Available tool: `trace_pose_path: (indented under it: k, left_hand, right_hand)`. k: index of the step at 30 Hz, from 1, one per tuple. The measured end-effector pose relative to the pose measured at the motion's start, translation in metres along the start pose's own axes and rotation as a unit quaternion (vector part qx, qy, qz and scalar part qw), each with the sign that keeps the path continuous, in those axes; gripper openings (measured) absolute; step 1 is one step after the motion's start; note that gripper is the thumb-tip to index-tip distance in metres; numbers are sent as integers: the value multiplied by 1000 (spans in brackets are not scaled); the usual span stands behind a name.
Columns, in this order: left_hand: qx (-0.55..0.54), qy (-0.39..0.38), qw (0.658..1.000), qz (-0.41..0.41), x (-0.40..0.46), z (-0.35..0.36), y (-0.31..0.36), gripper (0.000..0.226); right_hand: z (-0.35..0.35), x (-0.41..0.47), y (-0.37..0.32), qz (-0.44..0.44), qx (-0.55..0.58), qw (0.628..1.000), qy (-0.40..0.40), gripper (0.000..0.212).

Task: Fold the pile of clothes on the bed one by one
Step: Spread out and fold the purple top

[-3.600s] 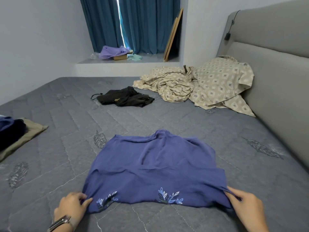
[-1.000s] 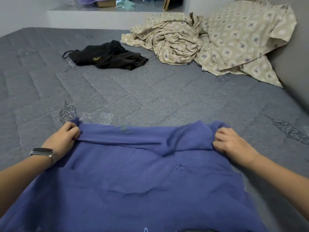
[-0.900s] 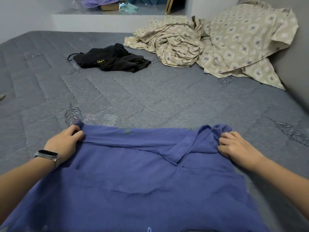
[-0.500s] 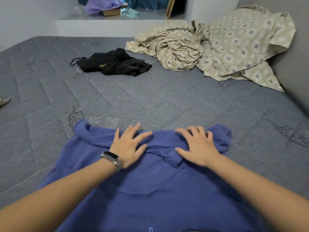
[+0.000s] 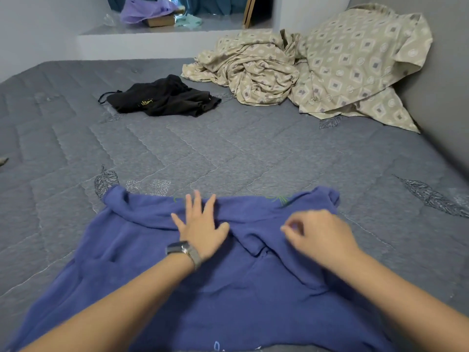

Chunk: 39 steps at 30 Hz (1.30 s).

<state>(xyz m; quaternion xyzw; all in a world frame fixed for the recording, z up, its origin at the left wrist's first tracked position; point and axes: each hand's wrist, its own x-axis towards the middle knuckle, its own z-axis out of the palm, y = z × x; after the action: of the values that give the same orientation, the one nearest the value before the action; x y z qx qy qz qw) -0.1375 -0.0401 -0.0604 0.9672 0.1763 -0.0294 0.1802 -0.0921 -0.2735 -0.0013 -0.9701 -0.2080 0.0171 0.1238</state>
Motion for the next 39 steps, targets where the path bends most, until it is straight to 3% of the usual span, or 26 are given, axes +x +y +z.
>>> trace_pose_path:
  k: [1, 3, 5, 6, 8, 11, 13, 15, 17, 19, 21, 24, 26, 28, 30, 32, 37, 39]
  left_hand:
    - [-51, 34, 997, 55, -14, 2, 17, 78]
    - [-136, 18, 970, 200, -52, 19, 61, 79]
    - [-86, -33, 939, 330, -96, 55, 96, 51]
    - [-51, -61, 935, 347, -111, 75, 109, 43]
    - [7, -114, 932, 345, -132, 101, 118, 57]
    - [13, -2, 927, 374, -131, 106, 125, 22]
    - [-29, 16, 933, 359, -129, 95, 126, 19]
    - [-159, -31, 936, 311, -130, 82, 123, 28]
    - [-370, -32, 910, 184, -134, 63, 122, 28]
    - [-524, -35, 849, 57, -137, 40, 112, 15]
    - [-638, -35, 768, -47, -138, 22, 92, 17]
    - [-761, -17, 638, -118, -142, -9, 54, 18]
    - [-780, 33, 609, -139, -137, -29, 19, 10]
    - [-799, 58, 582, -143, -133, -45, -22, 13]
    - [-812, 86, 549, -177, -138, -55, -68, 33]
    - [-815, 125, 526, -207, -148, -59, -113, 30]
    - [-785, 182, 504, -310, -157, -65, -187, 21]
    - [-753, 180, 525, -352, -160, -67, -198, 14]
  right_hand:
    - [-2, 14, 13, 2, 32, 998, 48, 30]
    - [1, 44, 41, 20, 40, 997, 66, 63]
    - [8, 66, 62, 95, 23, 995, -15, 97]
    - [13, 72, 69, 132, 21, 988, -73, 106]
    - [20, 72, 71, 153, -21, 974, -164, 102]
    - [21, 66, 61, 146, -49, 972, -177, 78]
    - [19, 62, 55, 134, -39, 978, -152, 53]
    - [12, 56, 49, 148, 44, 982, -105, 29]
    - [2, 53, 42, 172, 162, 969, -77, 21]
    - [-13, 52, 27, 199, 301, 929, -82, 17]
    - [-28, 54, 3, 204, 415, 882, -93, 16]
    - [-47, 64, -52, 188, 501, 838, -101, 9]
    - [-53, 75, -96, 181, 516, 828, -122, 11]
    - [-51, 86, -145, 170, 509, 831, -145, 12]
    - [-42, 96, -195, 160, 505, 833, -157, 15]
    - [-27, 102, -244, 150, 509, 831, -166, 14]
    - [31, 100, -330, 129, 553, 795, -211, 12]
    - [51, 92, -342, 106, 500, 823, -248, 15]
